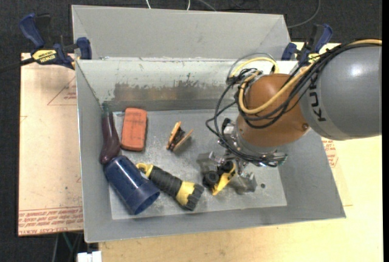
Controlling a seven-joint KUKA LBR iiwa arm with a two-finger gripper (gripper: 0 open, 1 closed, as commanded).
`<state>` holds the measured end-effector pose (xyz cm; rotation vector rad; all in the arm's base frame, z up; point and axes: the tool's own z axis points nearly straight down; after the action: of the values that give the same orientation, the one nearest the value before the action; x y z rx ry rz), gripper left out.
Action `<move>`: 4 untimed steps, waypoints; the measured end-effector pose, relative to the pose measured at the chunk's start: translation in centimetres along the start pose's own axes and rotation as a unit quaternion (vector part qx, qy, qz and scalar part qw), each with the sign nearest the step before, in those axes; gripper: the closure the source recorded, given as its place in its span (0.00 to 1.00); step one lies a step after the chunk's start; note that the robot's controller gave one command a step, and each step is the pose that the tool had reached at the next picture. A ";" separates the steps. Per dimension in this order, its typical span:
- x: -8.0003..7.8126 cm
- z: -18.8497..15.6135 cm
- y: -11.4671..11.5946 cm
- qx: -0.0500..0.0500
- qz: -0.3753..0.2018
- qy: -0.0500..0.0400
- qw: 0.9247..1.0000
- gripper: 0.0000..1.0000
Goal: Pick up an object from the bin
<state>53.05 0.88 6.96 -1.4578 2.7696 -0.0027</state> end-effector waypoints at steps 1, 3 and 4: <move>-0.5 0.0 -1.5 -0.003 0.139 0.002 0.990 1.00; -0.5 -0.5 -1.4 -0.004 0.139 0.002 0.990 1.00; -0.6 -1.3 -1.4 -0.003 0.139 0.001 0.990 1.00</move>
Offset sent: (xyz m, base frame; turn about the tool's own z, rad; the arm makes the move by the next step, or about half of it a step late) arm 0.0000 0.0000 0.0000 0.0000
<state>54.56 0.57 8.31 -1.0597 2.9506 0.0066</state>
